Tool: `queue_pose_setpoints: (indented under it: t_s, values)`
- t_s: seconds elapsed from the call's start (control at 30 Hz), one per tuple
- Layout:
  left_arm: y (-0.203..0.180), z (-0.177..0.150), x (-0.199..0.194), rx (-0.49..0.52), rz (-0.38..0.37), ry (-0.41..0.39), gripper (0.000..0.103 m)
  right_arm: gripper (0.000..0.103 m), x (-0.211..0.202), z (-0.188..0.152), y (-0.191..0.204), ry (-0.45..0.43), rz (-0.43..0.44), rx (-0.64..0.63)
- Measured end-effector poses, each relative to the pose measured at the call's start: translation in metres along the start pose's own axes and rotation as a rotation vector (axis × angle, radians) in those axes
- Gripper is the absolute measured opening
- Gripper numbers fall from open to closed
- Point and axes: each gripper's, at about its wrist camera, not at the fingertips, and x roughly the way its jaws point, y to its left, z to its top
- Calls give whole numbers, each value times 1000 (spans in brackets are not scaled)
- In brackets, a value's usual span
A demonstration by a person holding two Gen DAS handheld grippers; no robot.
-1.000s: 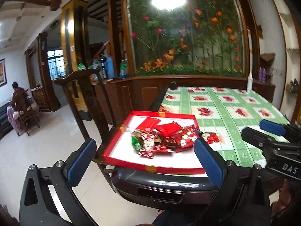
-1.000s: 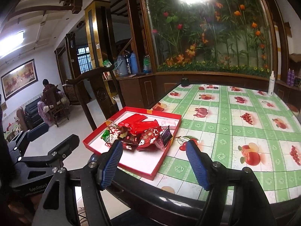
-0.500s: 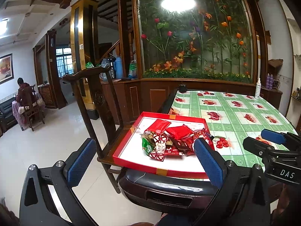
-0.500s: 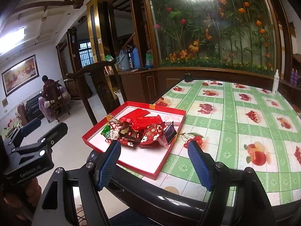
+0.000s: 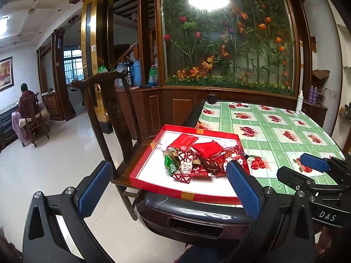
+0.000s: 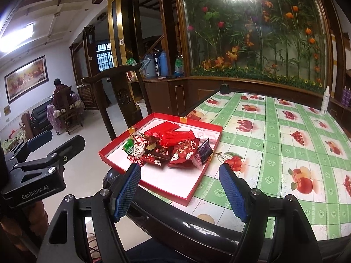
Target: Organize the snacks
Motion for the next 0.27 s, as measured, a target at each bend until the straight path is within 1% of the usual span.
queue_pose_setpoints:
  t_s: [0.27]
  values:
    - [1,0,0,-7,2,2,103,76,1,-2,5,4,-2,-22]
